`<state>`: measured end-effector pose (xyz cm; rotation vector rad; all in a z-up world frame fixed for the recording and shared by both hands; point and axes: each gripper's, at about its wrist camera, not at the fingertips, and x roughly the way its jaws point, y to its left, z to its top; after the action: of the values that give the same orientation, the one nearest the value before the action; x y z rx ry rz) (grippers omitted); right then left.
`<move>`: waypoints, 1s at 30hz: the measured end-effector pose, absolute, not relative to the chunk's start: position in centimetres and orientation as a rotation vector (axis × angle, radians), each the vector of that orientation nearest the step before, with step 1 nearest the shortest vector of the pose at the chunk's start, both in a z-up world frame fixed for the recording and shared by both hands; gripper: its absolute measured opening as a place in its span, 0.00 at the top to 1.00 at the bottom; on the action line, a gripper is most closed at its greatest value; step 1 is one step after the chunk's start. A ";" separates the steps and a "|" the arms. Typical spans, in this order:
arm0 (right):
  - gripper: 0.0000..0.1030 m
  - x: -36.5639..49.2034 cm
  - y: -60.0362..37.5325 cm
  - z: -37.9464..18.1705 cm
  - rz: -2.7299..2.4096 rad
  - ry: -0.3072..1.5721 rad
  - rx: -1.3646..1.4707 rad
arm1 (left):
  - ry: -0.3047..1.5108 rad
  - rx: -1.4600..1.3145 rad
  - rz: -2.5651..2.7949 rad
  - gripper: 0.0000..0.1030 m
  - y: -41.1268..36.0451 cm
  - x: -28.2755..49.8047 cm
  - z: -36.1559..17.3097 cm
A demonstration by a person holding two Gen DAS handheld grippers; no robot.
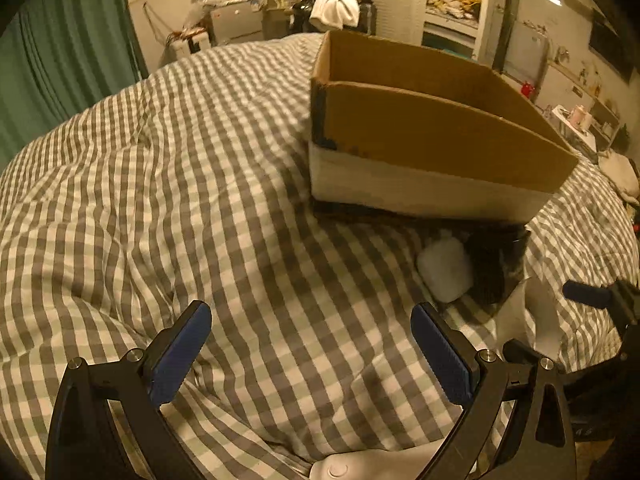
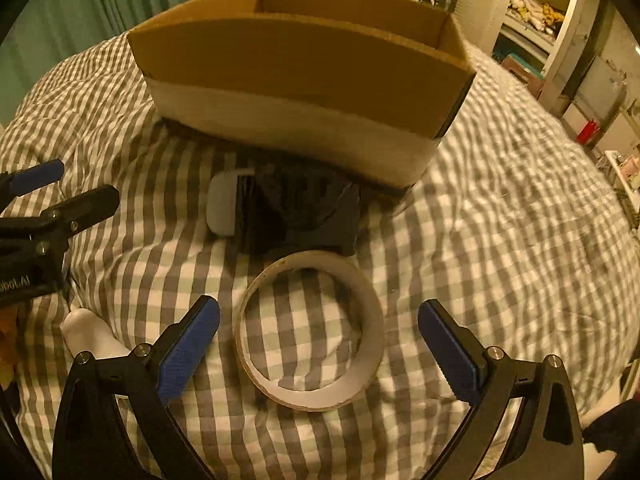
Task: Organize objects
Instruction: 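Grasp the clear tape roll with the right tool while the left tool grasps the black case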
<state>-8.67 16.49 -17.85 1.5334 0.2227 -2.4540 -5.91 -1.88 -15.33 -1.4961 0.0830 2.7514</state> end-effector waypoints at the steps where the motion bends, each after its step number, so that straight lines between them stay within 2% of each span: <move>1: 0.04 -8.7 16.5 -18.2 -2.440 0.216 1.542 | 0.069 -1.500 2.748 0.01 -2.0 -5.9 -15.4; 2: 0.05 -8.8 16.6 -18.4 -2.434 0.217 1.548 | 0.062 -1.504 2.744 0.01 -2.1 -6.0 -15.5; 4: 0.21 -8.9 16.6 -18.9 -2.407 0.228 1.564 | 0.070 -1.519 2.741 0.01 -2.0 -6.1 -15.7; 8: 0.22 -8.9 17.1 -18.5 -2.379 0.253 1.557 | 0.139 -1.543 2.737 0.00 -1.0 -6.9 -15.9; 13: 0.22 -9.9 21.0 -13.8 -2.527 0.241 1.430 | 0.203 -1.485 2.723 0.01 1.9 -7.4 -15.4; 17: 0.22 -10.7 24.1 -11.8 -2.643 0.236 1.388 | 0.182 -1.427 2.686 0.01 5.4 -8.1 -15.3; 19: 0.22 -11.3 25.2 -11.8 -2.670 0.214 1.396 | 0.179 -1.406 2.657 0.01 7.1 -8.4 -15.4; 26: 0.22 -12.8 27.0 -13.9 -2.676 0.212 1.446 | 0.359 -1.361 2.582 0.00 11.9 -9.4 -17.6; 30: 0.22 -13.4 27.7 -14.8 -2.648 0.146 1.475 | 0.331 -1.405 2.563 0.00 12.3 -11.1 -19.2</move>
<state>-13.43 27.75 -14.76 1.4748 0.1459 -2.6476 -11.05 12.35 -19.19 -1.4046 0.3309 2.5629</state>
